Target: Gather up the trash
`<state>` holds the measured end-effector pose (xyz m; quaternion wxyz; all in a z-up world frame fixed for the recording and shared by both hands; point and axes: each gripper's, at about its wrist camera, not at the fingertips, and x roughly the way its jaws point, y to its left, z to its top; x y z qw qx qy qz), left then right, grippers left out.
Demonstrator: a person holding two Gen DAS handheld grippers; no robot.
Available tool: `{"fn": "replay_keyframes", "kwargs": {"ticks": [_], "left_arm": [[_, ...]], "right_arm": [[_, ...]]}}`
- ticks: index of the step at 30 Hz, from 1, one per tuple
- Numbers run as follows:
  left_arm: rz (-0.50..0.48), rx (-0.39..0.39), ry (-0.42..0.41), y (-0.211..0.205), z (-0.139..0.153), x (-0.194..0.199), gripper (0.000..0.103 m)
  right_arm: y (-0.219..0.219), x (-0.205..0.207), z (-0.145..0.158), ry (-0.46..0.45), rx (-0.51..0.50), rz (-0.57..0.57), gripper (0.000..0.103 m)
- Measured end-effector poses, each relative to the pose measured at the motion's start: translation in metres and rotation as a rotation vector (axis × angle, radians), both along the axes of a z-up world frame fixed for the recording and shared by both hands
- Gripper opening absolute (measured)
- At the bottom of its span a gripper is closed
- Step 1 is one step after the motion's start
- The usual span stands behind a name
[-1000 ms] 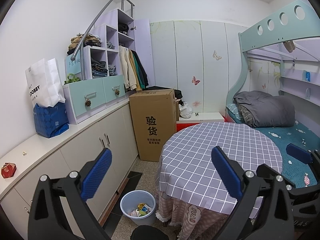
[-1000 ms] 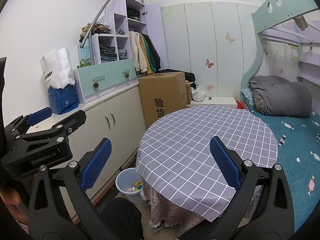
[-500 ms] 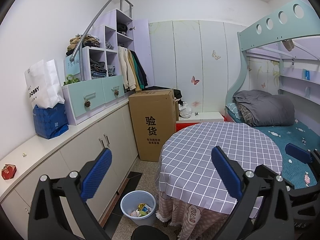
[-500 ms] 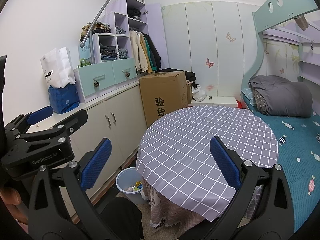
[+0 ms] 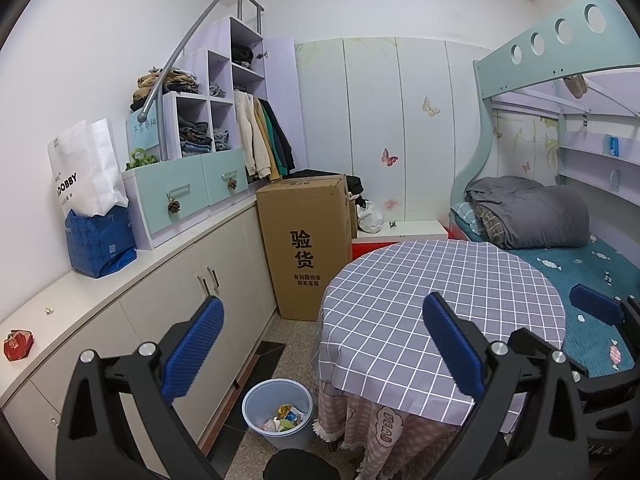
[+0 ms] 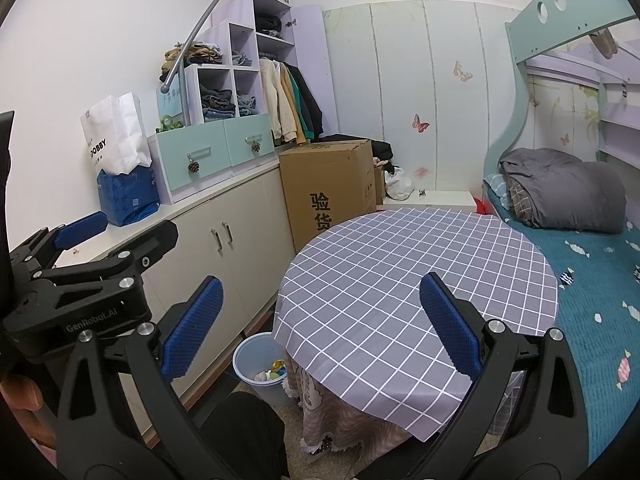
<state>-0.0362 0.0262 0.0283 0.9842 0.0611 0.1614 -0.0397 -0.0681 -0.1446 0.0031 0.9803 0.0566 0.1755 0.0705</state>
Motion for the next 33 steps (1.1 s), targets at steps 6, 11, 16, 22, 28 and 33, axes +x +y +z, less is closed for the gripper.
{"fn": "replay_keyframes", "kwargs": {"ticks": [6,11,16,22,28,33], "left_arm": [[0.0,0.001,0.002,0.0015,-0.0007,0.0,0.098],[-0.002,0.003,0.005,0.0025,-0.0018,0.0001,0.098],[-0.003,0.007,0.008,0.0045,-0.0036,0.0004,0.098],[-0.003,0.009,0.009,0.0042,-0.0039,0.0009,0.098],[-0.006,0.013,0.016,0.0077,-0.0069,0.0026,0.098],[-0.009,0.015,0.018,0.0096,-0.0085,0.0031,0.098]], "right_arm": [[-0.0005,-0.0008,-0.0004,0.0,0.0,0.0,0.097],[-0.0016,-0.0002,-0.0003,0.002,0.0,0.002,0.097],[-0.0007,-0.0008,-0.0012,0.005,0.002,0.001,0.097],[-0.001,-0.0006,-0.0011,0.005,0.002,0.001,0.097],[0.0001,-0.0004,-0.0039,0.013,0.005,-0.001,0.097],[-0.0003,0.0001,-0.0039,0.013,0.006,-0.002,0.097]]}}
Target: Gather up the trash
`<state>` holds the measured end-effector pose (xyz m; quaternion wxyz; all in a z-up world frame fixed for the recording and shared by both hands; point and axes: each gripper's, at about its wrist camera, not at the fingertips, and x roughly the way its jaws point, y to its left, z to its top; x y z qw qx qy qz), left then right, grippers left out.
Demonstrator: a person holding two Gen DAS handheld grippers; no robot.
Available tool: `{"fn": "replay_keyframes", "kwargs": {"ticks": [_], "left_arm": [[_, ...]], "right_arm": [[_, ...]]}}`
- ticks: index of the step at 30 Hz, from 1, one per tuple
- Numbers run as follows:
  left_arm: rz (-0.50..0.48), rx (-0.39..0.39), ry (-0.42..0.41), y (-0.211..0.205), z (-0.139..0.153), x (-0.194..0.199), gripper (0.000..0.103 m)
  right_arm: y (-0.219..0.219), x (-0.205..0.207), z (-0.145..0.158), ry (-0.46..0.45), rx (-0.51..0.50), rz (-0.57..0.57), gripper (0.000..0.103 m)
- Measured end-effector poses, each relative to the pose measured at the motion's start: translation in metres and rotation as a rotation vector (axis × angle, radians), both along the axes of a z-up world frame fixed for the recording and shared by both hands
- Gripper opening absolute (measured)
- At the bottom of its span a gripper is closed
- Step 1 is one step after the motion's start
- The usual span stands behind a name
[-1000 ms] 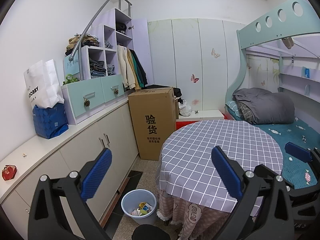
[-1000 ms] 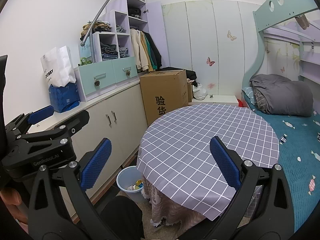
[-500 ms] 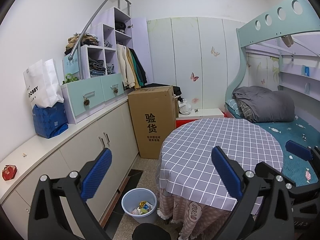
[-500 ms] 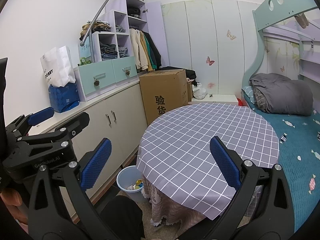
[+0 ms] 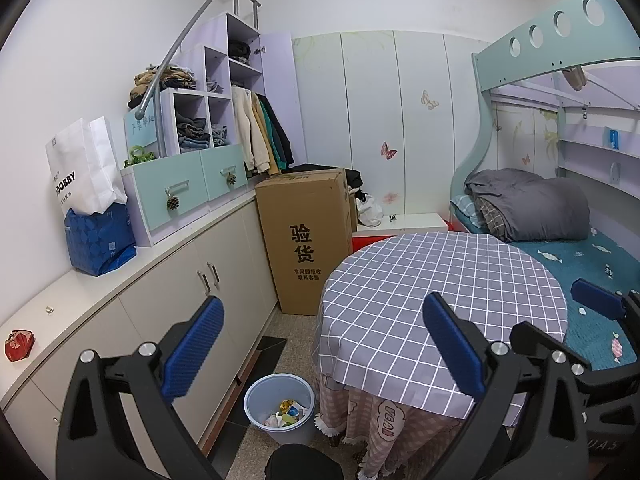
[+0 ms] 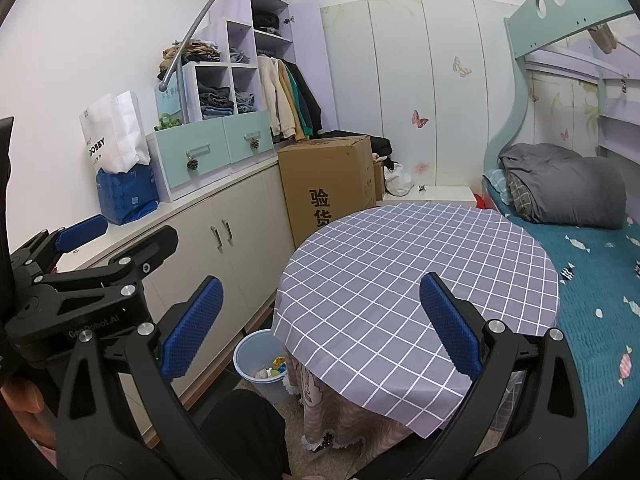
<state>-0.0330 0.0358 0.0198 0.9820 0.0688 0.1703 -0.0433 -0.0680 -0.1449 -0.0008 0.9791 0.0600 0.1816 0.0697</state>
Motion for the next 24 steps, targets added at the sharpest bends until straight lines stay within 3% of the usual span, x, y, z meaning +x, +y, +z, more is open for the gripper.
{"fn": "replay_keyframes", "kwargs": {"ticks": [24], "left_arm": [[0.001,0.005,0.01,0.0045,-0.006,0.0034,0.098]], "right_arm": [[-0.0012,0.0022,-0.0044,0.01,0.003,-0.001,0.097]]}}
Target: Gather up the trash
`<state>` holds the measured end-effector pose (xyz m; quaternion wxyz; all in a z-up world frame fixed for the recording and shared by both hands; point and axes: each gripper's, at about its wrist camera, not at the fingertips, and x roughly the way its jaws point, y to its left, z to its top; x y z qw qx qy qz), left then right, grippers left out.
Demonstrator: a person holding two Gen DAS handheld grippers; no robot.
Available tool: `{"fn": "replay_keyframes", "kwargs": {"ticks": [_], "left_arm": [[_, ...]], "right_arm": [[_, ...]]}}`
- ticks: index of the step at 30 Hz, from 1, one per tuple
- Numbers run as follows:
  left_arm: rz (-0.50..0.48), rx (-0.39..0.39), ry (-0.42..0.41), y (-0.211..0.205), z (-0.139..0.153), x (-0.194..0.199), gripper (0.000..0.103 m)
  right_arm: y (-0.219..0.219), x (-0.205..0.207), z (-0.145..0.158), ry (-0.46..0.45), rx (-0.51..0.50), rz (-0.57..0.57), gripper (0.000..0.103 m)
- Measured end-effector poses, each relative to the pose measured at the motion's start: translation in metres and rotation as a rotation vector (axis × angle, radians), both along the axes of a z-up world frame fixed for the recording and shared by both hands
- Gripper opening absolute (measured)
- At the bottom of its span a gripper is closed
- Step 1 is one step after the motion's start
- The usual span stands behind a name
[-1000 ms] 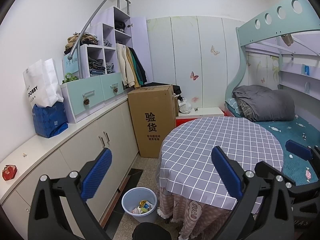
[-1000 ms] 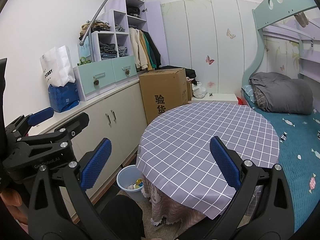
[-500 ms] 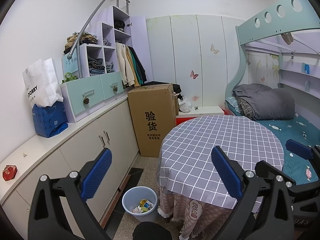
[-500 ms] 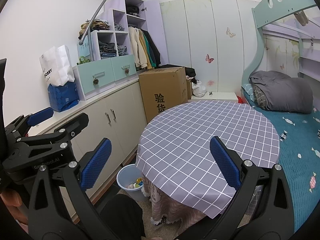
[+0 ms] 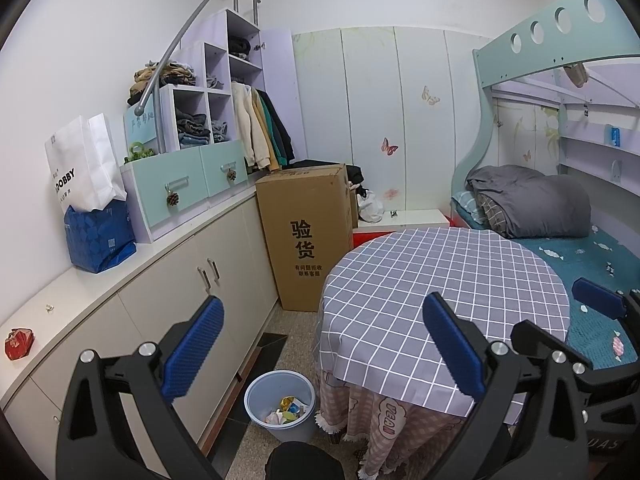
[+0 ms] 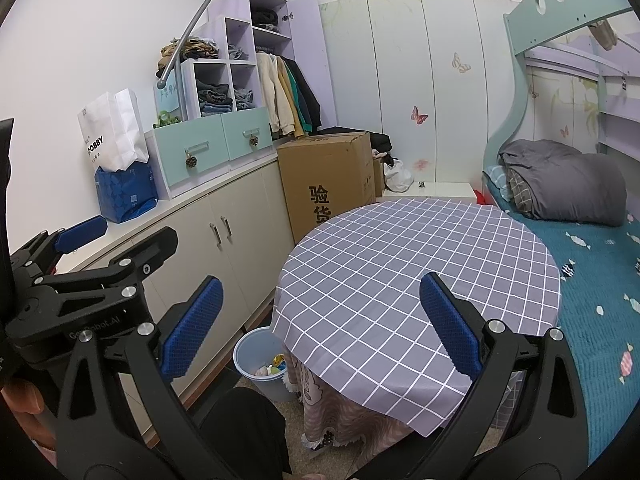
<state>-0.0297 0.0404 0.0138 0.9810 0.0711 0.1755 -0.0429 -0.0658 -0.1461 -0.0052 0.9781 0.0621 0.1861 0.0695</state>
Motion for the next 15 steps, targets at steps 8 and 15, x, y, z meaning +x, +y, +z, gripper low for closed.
{"fn": "replay_keyframes", "kwargs": {"ticks": [8,15], "left_arm": [[0.002,0.006,0.014,0.001,-0.007,0.004,0.098],[0.001,0.006,0.056,-0.005,-0.017,0.017,0.098]], "right_arm": [[0.001,0.006,-0.008,0.015,0.005,-0.003,0.097],[-0.004,0.016,-0.017,0.044,0.015,-0.015,0.096]]}}
